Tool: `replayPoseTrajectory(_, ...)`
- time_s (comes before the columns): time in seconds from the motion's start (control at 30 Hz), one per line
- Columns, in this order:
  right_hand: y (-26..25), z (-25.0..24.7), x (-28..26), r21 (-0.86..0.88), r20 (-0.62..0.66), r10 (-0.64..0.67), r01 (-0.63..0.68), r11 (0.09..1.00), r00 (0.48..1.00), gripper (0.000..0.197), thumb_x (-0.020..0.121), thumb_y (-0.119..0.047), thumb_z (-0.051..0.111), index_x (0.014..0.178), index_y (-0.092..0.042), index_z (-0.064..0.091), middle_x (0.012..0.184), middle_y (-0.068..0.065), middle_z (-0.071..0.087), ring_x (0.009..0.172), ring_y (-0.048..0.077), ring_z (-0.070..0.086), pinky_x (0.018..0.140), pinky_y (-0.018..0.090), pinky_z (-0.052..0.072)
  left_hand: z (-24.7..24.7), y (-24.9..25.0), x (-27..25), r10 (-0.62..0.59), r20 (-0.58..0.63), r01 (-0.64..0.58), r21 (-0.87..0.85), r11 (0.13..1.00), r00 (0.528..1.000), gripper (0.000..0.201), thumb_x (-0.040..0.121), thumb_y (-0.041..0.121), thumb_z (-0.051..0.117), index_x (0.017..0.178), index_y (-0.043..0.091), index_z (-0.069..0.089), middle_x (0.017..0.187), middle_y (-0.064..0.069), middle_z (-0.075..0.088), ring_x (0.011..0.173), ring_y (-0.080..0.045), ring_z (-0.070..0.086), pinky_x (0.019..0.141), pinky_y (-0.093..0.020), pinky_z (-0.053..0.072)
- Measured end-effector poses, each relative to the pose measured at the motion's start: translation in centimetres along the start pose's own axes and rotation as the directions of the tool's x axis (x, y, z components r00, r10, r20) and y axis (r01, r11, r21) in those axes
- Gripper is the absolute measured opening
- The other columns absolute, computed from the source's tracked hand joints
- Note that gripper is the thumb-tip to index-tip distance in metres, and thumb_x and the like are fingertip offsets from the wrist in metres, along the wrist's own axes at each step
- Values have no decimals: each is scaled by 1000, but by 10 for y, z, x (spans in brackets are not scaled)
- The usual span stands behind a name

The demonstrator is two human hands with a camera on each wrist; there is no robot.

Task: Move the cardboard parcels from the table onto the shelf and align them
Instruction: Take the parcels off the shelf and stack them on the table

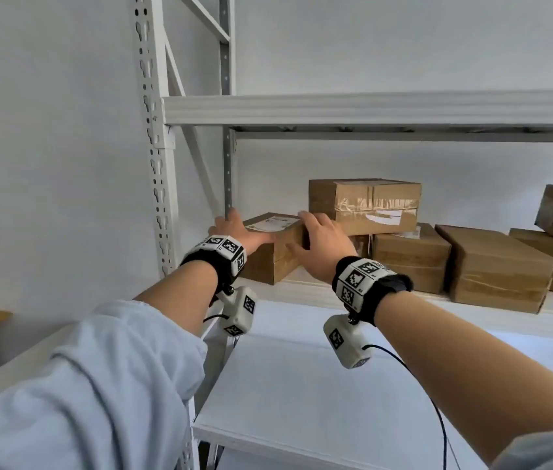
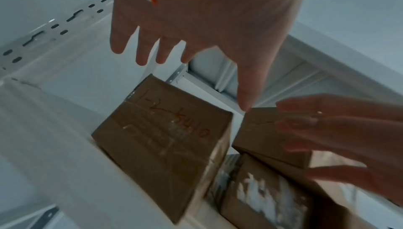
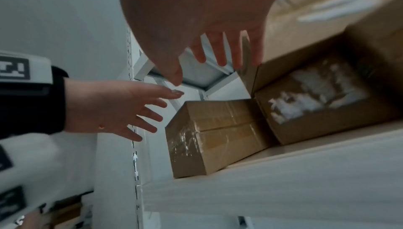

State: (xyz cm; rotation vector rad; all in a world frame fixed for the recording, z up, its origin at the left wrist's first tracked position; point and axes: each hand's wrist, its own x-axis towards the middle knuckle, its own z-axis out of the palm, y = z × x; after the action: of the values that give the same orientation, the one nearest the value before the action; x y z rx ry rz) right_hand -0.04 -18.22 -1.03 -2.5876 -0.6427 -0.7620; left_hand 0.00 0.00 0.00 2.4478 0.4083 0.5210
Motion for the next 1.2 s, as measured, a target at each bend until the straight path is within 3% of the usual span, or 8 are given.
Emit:
replayPoseTrajectory(0.1,3,28,23,118,76,47,-56,991,996,71,93,-50,56,152,-22,28,151,9,38,136,32,39,109,47,39,6,-7,29,-64,30,65,-41,997,997,116,69,73,71,156,20,15,157,-13,26,143,-36,29,114,-52,32)
replayPoseTrajectory(0.17,4,50,36,152,128,62,-81,985,990,77,90,-54,58,153,-24,26,154,9,34,138,33,37,109,48,39,11,-14,47,-105,45,108,-78,991,993,108,73,72,65,155,20,20,156,-12,32,140,-36,36,112,-50,35)
replayPoseTrajectory(0.27,4,72,52,183,160,82,-111,977,984,83,86,-64,58,153,-26,27,158,7,27,140,35,32,110,50,38,16,-20,67,-128,50,132,-75,988,990,84,82,64,61,145,13,40,141,-13,51,121,-33,54,101,-40,45)
replayPoseTrajectory(0.37,7,89,60,182,132,91,-115,977,987,81,83,-64,62,149,-25,34,156,5,26,137,36,33,109,47,38,24,-27,86,-118,64,122,-70,990,991,68,83,63,59,127,11,58,120,-11,63,96,-29,60,90,-36,50)
replayPoseTrajectory(0.53,9,102,66,179,47,105,-112,977,993,76,79,-63,66,140,-23,43,150,4,34,129,35,41,106,44,40,28,-31,96,-80,6,80,-18,997,997,52,81,60,61,108,15,67,101,-7,66,89,-29,63,73,-31,46)
replayPoseTrajectory(0.73,-1,99,68,202,27,126,-129,971,992,75,76,-60,71,135,-19,48,144,4,39,121,29,50,104,40,44,20,-31,96,-31,14,31,-9,999,999,48,83,55,63,102,11,67,98,-9,68,83,-28,63,63,-30,40)
replayPoseTrajectory(1.03,-42,75,58,180,-78,135,-119,977,988,71,75,-52,77,130,-15,52,147,3,33,126,25,47,106,37,45,-16,-36,78,99,-18,-100,-65,993,995,50,90,53,61,112,8,63,109,-12,67,97,-31,64,72,-30,44)
replayPoseTrajectory(1.2,-72,61,37,239,-207,157,-105,965,966,56,86,-55,67,124,-14,60,149,2,34,129,19,45,108,33,42,-36,-52,64,123,26,-115,-204,972,992,60,91,51,62,130,7,53,125,-12,60,108,-33,61,82,-34,48)
